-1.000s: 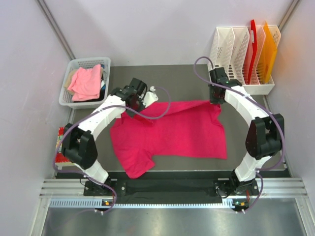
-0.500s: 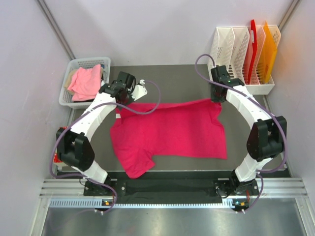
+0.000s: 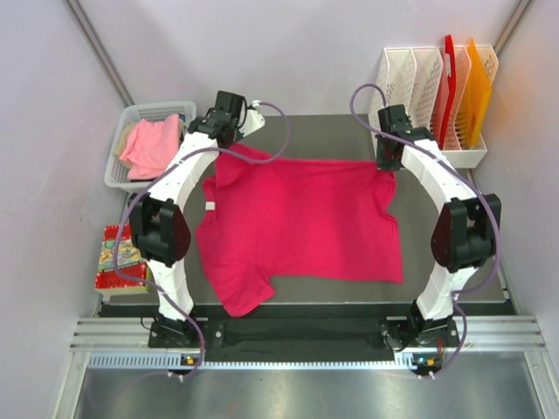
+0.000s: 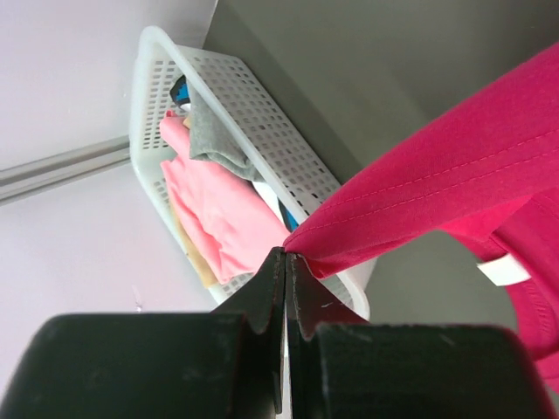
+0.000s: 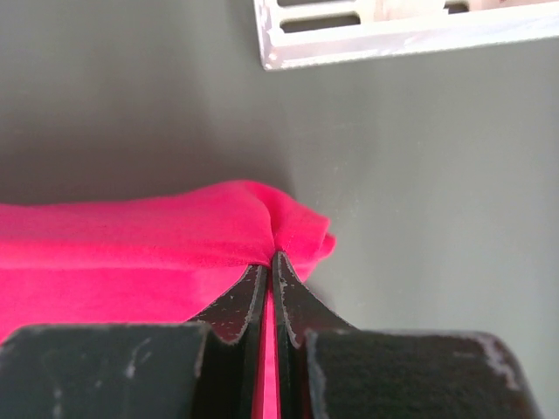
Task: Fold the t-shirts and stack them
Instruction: Fold the flattened tshirt in 1/3 of the way
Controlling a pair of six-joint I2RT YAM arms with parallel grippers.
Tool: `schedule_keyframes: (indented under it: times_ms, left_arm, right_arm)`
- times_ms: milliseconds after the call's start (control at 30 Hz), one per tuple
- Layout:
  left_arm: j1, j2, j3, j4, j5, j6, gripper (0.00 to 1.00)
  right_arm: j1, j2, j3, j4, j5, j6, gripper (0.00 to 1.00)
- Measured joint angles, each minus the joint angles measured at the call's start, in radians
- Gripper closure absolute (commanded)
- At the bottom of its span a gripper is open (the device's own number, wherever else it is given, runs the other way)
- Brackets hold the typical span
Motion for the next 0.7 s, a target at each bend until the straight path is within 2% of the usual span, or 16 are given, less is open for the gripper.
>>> schedule_keyframes:
  times_ms: [400,600,700]
  left_arm:
    - [0.03,0.063,0.06,0.034,-0.037,0.069,1.0]
    - [0.035,0.08,0.057,0.026,-0.034,0.062,1.0]
    - [0.033,0.041,-0.02,0.031,-0.023,0.046,1.0]
  right_arm:
    - [-0.083,0.183,0.101,-0.011,-0.06,0.002,1.0]
    - [-0.102,0.189,0.116,-0.01,-0.095,0.003,1.0]
    - [-0.102,0.171,0.081,0.0,-0.108,0.002,1.0]
